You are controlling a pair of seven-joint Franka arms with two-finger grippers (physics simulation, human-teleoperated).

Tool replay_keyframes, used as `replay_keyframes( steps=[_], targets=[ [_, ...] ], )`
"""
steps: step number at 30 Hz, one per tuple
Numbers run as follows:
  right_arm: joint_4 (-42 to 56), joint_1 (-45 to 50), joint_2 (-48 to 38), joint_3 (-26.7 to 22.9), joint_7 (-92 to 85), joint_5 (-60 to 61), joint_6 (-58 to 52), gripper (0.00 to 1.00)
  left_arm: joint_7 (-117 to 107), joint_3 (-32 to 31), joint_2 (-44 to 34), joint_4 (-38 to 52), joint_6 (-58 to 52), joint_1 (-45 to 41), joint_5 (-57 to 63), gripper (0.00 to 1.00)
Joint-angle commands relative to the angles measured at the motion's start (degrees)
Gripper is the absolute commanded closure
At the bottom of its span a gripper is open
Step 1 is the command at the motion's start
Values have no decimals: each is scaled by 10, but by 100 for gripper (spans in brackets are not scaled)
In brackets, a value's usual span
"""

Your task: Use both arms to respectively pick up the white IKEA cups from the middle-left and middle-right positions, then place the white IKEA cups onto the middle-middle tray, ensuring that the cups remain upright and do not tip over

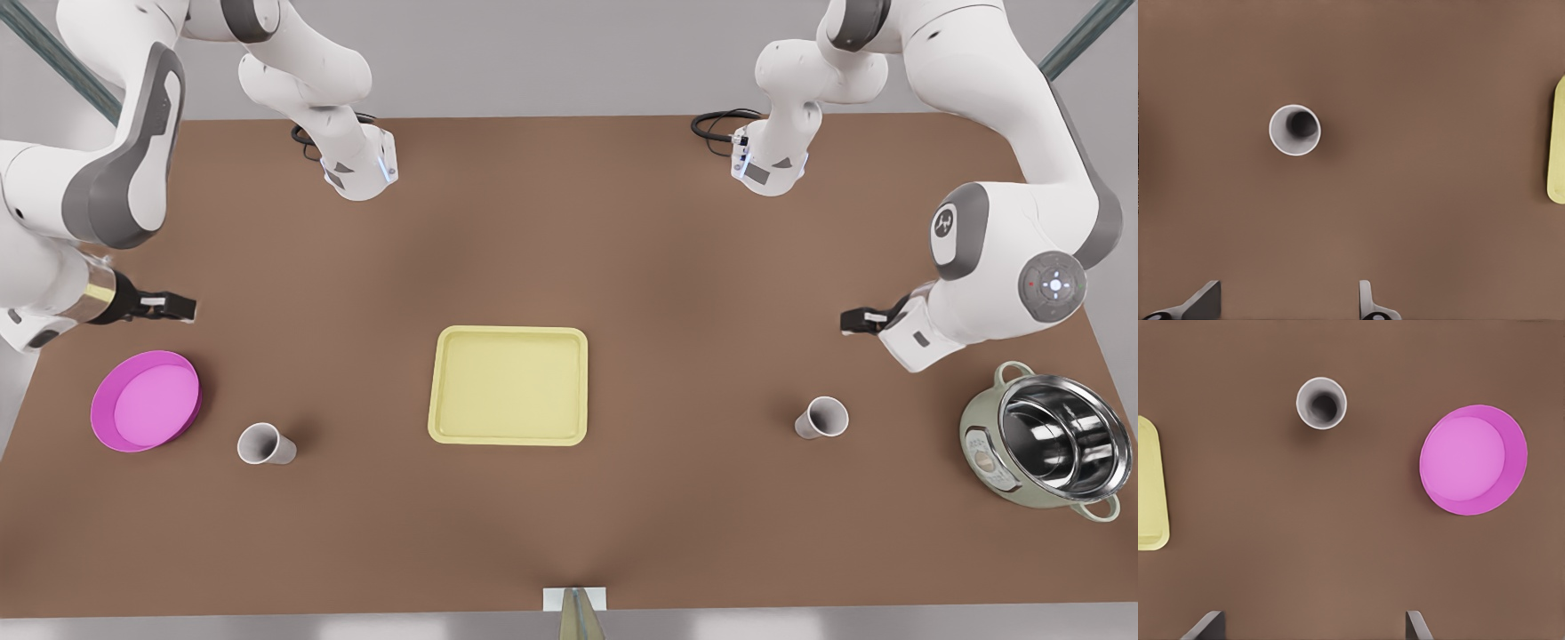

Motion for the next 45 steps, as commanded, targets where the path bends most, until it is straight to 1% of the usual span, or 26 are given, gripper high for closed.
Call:
replay_keyframes(
  steps=[1,2,3,4,5,6,8,9,11,14,20,24,25,26,28,29,32,34,35,36,37,38,39,40,43,45],
  targets=[
    [-5,-3,-3,-2,-30,11,45,0,-4,0,-1,0,51,0,1,0],
    [-1,-3,0,-3,-26,4,43,0,-4,1,0,0,50,0,2,0],
    [0,-6,13,-5,-31,-4,47,0,-8,2,22,0,54,4,5,0],
    [20,-30,62,-4,-40,5,57,0,-6,2,72,5,101,39,1,0],
    [23,-36,92,-4,-41,4,102,0,-3,0,135,26,147,62,1,0],
    [23,-45,121,-4,-40,4,146,0,-4,1,178,40,169,67,1,0],
    [23,-69,177,-4,-40,39,229,0,-3,0,230,34,257,102,-35,0],
    [23,-80,194,-3,-41,52,241,0,-3,-1,236,30,272,101,-35,0],
    [16,-79,223,-3,-34,54,318,0,-3,-2,243,-12,330,98,-37,0],
    [-2,-76,243,1,-31,91,352,0,-3,-3,219,-66,356,98,-49,0],
    [-27,-69,269,2,-31,141,382,0,-3,-4,221,-91,369,93,-61,0],
    [-27,-59,287,2,-31,138,385,0,-4,-9,222,-99,369,81,-61,0],
    [-27,-53,290,2,-30,138,386,0,-5,-9,223,-103,369,80,-61,4],
    [-27,-46,301,2,-30,138,398,0,-5,-9,226,-103,369,80,-62,17],
    [-33,-43,303,1,-31,134,399,0,-5,-9,231,-103,369,80,-63,36],
    [-34,-43,304,1,-31,133,399,0,-4,-9,231,-103,369,80,-84,48],
    [-37,-43,311,1,-32,133,401,0,-3,-9,235,-103,369,80,-84,59],
    [-38,-44,315,2,-33,133,401,0,-2,-9,234,-103,368,79,-84,64],
    [-38,-45,316,2,-34,132,401,9,-2,-9,231,-103,367,72,-83,64],
    [-38,-45,320,2,-34,132,401,20,-1,-9,229,-103,364,71,-83,66],
    [-38,-45,320,2,-34,133,401,24,-1,-9,227,-103,364,68,-82,73],
    [-38,-45,320,2,-34,132,401,27,-1,-9,222,-103,362,67,-82,74],
    [-38,-45,320,2,-34,133,401,33,-1,-10,222,-103,359,64,-82,78],
    [-38,-45,320,2,-35,132,401,38,-6,-10,222,-103,360,62,-83,78],
    [-35,-44,319,1,-38,131,398,62,-35,-12,223,-100,339,42,-86,78],
    [-32,-43,319,1,-38,128,395,78,-185,-81,222,-55,280,36,-83,78]
  ],
)
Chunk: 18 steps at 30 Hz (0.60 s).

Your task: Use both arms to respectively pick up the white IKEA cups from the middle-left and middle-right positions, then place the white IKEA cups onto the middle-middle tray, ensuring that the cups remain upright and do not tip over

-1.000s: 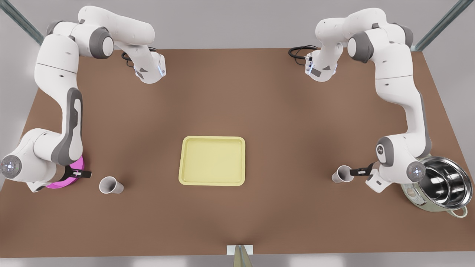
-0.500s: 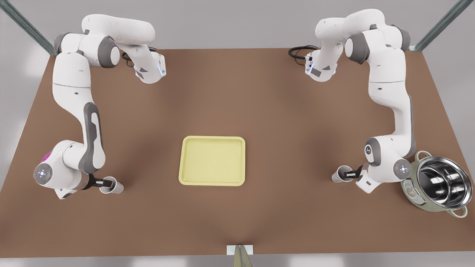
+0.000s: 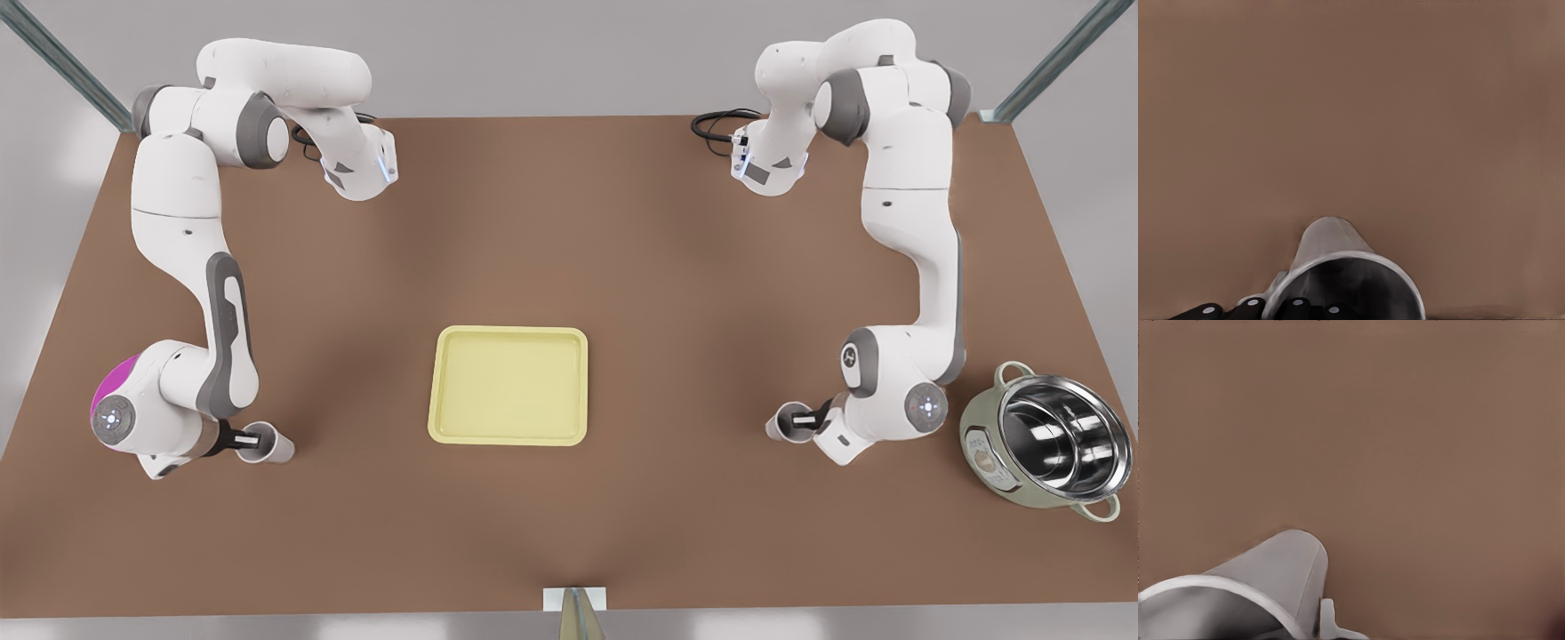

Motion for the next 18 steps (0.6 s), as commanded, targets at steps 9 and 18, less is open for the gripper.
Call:
replay_keyframes(
  steps=[9,18],
  targets=[
    [-3,133,-67,1,205,4,-63,79,-620,-91,74,185,18,-202,9,78],
    [3,315,-43,2,467,69,14,79,-633,-88,169,256,30,-266,10,77]
  ],
)
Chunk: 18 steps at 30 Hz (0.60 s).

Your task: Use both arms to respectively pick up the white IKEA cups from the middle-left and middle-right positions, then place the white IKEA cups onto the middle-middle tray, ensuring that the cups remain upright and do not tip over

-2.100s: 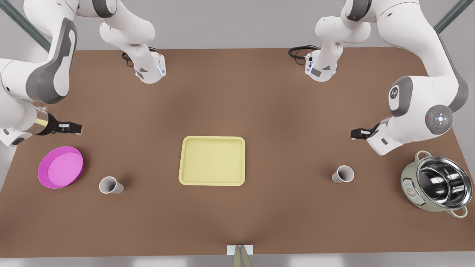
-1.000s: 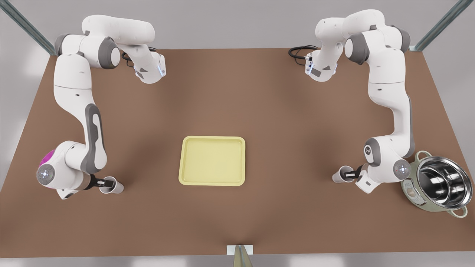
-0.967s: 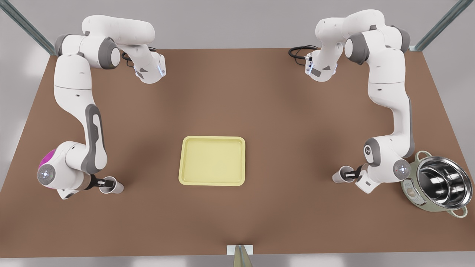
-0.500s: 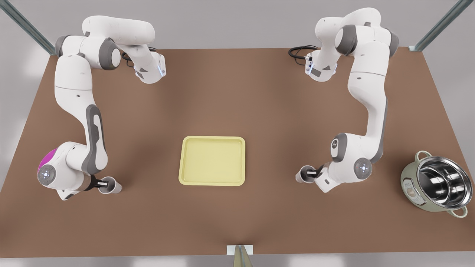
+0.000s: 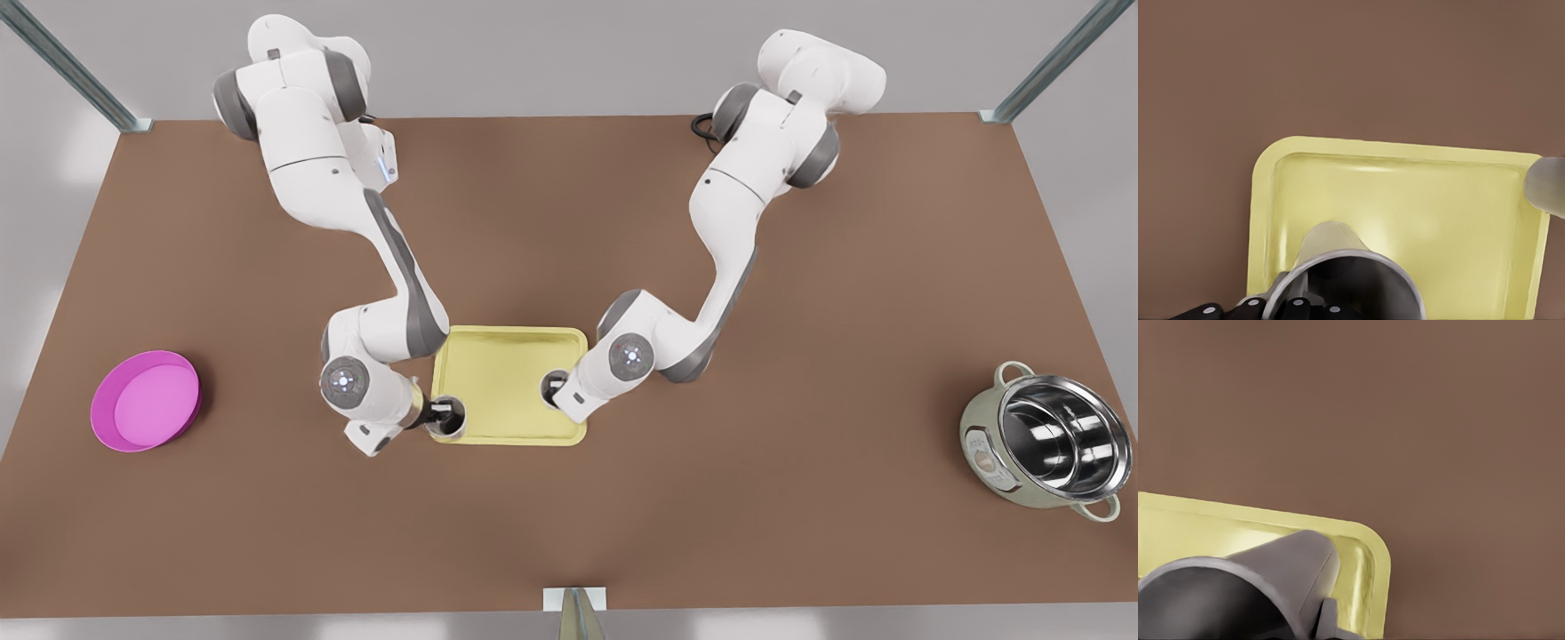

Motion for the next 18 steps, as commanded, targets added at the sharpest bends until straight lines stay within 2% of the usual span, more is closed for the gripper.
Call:
replay_keyframes(
  steps=[1,4,5,6,9,10,11,12,18],
  targets=[
    [-1,23,11,0,292,8,41,79,-264,0,7,0,15,-4,-1,76],
    [-19,59,17,0,292,8,62,79,-264,0,12,-1,15,-8,-1,76],
    [-46,74,11,0,293,8,98,79,-264,0,12,-1,15,-7,-1,59],
    [-47,82,7,0,293,8,100,79,-262,0,12,-2,14,-6,-1,36],
    [-66,88,-14,1,290,8,100,79,-263,0,12,-3,14,-5,-2,35],
    [-81,89,-25,3,285,8,100,79,-263,0,12,-3,14,-4,-2,19],
    [-86,90,-27,4,284,8,102,79,-264,0,9,-3,10,-3,-2,7],
    [-89,90,-27,4,284,8,104,79,-264,0,7,-3,7,-2,-1,0],
    [-89,89,-15,4,283,8,110,79,-265,0,5,-3,-5,3,-2,0]
  ],
)
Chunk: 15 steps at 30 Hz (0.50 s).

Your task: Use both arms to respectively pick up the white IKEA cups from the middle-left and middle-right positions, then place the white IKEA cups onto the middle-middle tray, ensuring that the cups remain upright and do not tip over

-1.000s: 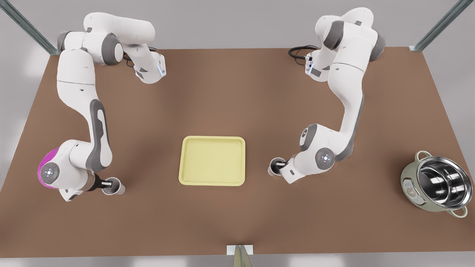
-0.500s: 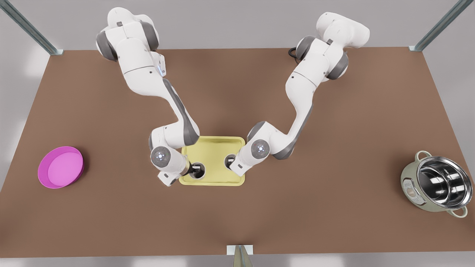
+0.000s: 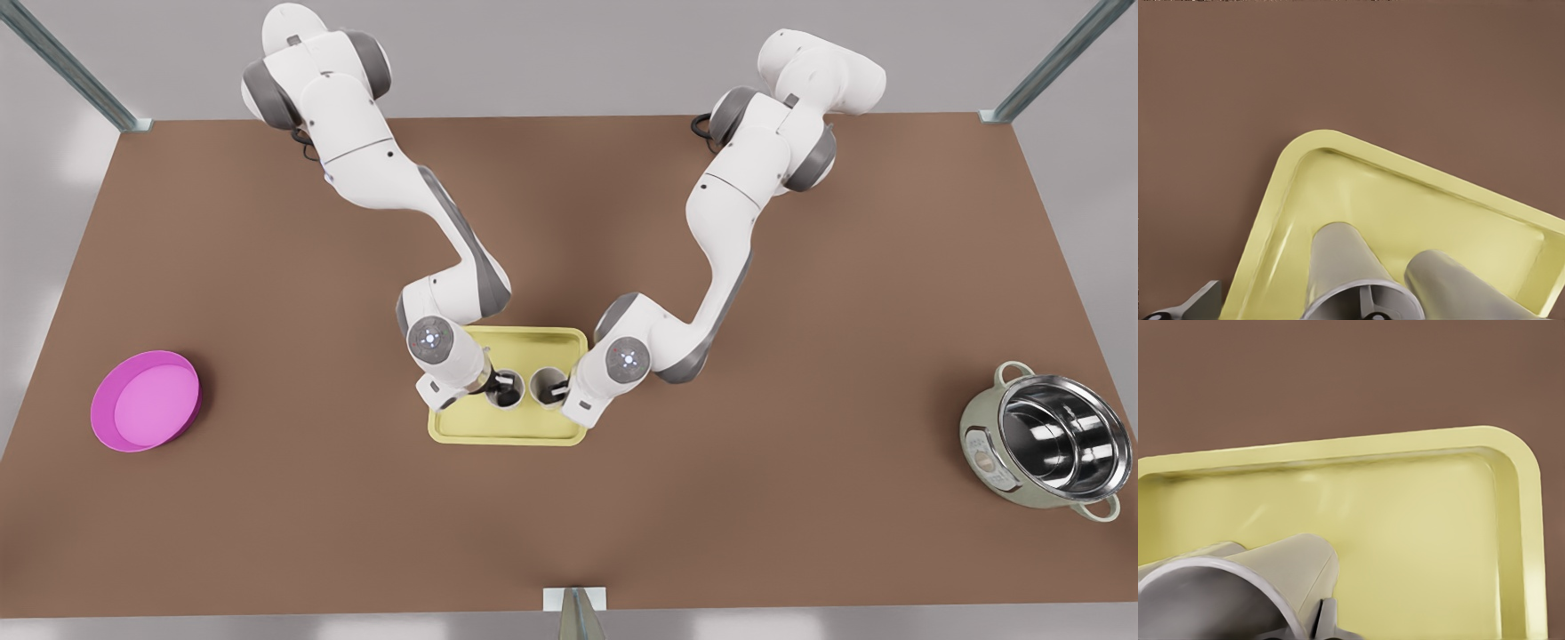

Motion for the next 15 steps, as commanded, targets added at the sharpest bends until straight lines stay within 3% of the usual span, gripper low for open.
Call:
replay_keyframes(
  steps=[1,5,7,10,15],
  targets=[
    [0,-1,5,0,107,-3,12,79,-105,0,-2,0,-9,2,2,0],
    [0,-1,12,0,105,-2,17,78,-107,0,-18,0,-24,7,2,0],
    [0,-1,12,0,106,-2,16,0,-107,0,-18,0,-24,7,3,0],
    [1,-3,10,0,105,-2,15,0,-113,0,-29,0,-45,8,4,0],
    [1,-6,10,0,97,-2,13,0,-109,-1,-133,15,-236,62,9,0]
  ],
)
